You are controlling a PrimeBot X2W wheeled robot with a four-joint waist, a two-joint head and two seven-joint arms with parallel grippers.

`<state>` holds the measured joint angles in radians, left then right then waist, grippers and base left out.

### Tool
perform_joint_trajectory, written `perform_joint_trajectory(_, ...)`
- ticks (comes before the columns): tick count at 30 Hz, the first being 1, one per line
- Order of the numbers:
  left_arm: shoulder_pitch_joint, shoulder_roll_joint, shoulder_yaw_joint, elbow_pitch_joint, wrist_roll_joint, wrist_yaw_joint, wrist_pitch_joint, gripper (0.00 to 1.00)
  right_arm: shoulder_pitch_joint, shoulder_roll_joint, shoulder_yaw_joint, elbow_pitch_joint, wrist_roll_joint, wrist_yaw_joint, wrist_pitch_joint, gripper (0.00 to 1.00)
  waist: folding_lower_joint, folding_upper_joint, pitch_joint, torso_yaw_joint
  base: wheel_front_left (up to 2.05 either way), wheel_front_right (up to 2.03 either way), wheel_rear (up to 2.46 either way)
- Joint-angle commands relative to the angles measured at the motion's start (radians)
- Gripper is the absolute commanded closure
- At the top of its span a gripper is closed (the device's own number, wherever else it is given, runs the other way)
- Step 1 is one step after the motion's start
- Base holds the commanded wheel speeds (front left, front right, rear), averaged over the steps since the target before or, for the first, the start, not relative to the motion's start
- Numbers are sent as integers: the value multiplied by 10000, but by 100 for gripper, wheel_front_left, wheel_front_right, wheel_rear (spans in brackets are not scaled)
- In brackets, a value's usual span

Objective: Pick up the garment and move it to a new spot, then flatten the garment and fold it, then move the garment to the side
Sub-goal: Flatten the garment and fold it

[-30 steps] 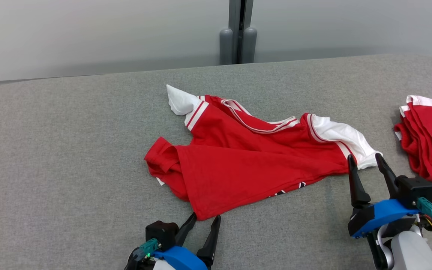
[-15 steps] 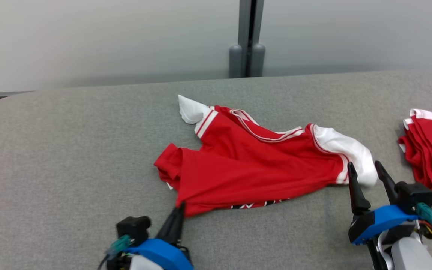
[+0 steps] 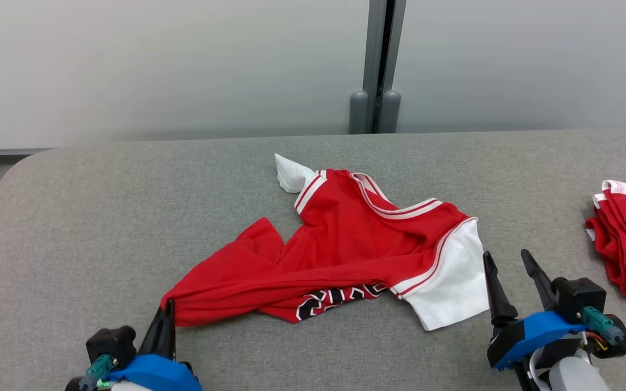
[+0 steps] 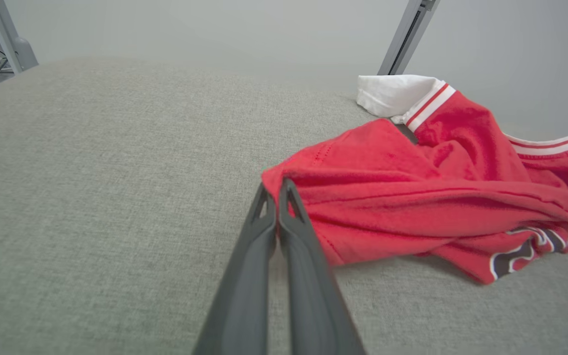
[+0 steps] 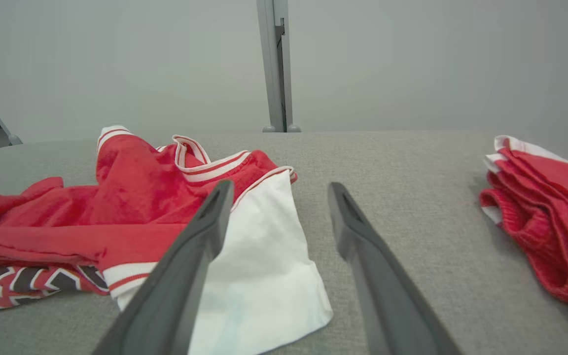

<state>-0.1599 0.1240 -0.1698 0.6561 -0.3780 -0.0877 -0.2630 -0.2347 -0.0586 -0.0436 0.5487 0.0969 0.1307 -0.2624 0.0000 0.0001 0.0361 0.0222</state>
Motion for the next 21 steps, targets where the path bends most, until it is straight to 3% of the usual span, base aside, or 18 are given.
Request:
perform_joint_trajectory(1,145,-75,146,78,67,22,-25,100,198,22,56,-52,25,0,-28,0,0,-1,-89,-66,0,0,0)
perform_joint_trajectory(5,502,-363,652,62,84,85,-23,100,320,61,206,-123,112,0,-28,0,0,-1,-262,-174,0,0,0)
perform_joint_trajectory(6,621,-444,744,158,50,66,-23,88,354,66,254,-136,118,0,-28,0,0,-1,-294,-201,0,0,0)
perform_joint_trajectory(8,771,-549,870,245,32,71,-25,88,441,74,361,-158,185,0,-28,0,0,-1,-375,-254,0,0,0)
perform_joint_trajectory(9,825,-594,906,231,19,34,-25,0,470,72,422,-183,285,0,-26,0,0,-1,-410,-275,0,0,0)
perform_joint_trajectory(13,1092,-686,1334,-328,87,180,-23,0,573,67,547,-261,482,0,-28,0,0,-1,-522,-310,0,0,0)
perform_joint_trajectory(17,1298,-726,1612,-1434,1002,645,-25,0,635,67,462,-560,312,0,-28,0,0,-1,-614,-274,0,0,0)
perform_joint_trajectory(21,1438,-731,1516,-1757,1695,757,-23,0,720,70,491,-803,61,0,-28,0,0,-1,-695,-254,0,0,0)
